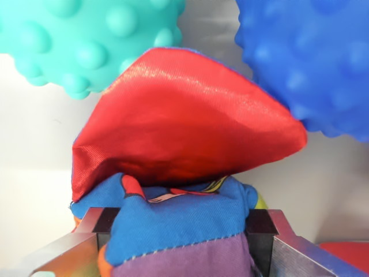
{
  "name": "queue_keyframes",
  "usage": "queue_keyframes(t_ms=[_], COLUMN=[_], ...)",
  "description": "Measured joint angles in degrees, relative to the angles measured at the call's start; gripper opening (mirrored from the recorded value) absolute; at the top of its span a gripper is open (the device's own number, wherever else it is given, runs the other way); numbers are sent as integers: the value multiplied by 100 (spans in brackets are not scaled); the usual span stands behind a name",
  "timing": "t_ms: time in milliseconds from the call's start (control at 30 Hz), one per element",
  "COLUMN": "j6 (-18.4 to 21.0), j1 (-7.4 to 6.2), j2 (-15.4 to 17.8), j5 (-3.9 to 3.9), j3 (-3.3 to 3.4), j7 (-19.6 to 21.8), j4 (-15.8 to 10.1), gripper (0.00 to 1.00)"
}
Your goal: Pick an object from the bin
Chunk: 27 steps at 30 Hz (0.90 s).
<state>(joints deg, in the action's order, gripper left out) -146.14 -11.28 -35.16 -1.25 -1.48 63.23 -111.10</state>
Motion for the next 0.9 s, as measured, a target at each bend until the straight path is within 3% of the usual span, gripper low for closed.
queue_keyframes(t_ms=[900], j6=[852], j1=[0], j2=[953], j5=[19], j3=[-8], j7=[-11], j4=[-86], gripper=[0])
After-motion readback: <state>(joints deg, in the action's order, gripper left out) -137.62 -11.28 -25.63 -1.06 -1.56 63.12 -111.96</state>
